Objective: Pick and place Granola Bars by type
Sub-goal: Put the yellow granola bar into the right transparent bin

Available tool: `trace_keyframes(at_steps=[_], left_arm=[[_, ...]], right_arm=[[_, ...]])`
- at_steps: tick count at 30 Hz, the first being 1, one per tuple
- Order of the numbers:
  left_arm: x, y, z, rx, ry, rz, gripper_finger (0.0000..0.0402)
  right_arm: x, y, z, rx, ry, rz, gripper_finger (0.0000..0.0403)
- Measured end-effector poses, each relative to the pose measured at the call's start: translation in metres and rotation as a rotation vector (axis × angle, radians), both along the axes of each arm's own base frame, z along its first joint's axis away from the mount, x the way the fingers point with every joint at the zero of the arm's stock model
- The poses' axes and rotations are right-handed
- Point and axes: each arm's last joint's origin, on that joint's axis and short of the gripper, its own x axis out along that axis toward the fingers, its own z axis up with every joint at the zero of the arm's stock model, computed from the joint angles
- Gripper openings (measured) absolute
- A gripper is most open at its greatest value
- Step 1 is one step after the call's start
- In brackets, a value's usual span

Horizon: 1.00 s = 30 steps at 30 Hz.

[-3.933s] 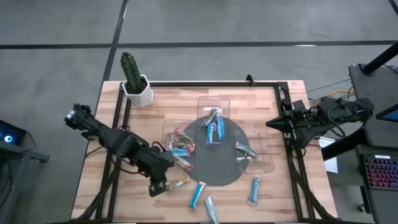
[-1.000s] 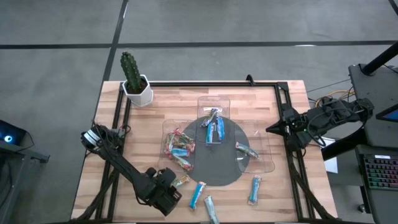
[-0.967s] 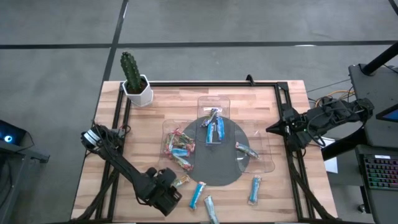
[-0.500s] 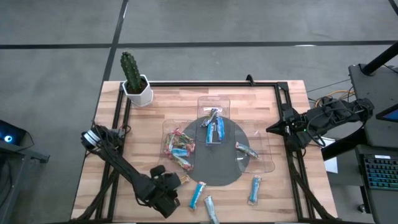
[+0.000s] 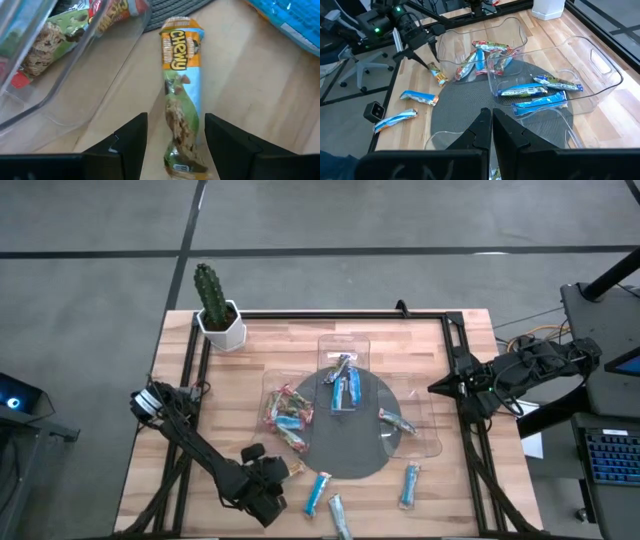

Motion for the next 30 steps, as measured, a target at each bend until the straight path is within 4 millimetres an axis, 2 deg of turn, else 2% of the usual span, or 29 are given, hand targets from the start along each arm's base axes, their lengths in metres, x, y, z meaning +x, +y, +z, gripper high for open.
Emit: trace_keyframes(at_steps=[7,13,22,30], left_arm=[[0.0,0.001,-0.002,-0.005,-0.012,0.001,0.0179],[0.01,-0.009,0.017,-0.061,-0.058,-0.012,0.0179],[0.01,-0.009,0.044,0.009,0.0,-0.025,0.0179],[0.005,-0.012,0.053,-0.054,0.009,0.134,0.0178]], right_arm=[[0.0,0.0,0.0,0.001,0.0,-0.001,0.0008],[0.0,0.0,0.0,0.01,0.0,-0.005,0.0008],[0.0,0.0,0.0,0.004,0.0,-0.002,0.0008],[0.0,0.0,0.0,0.004,0.0,-0.001,0.0008]])
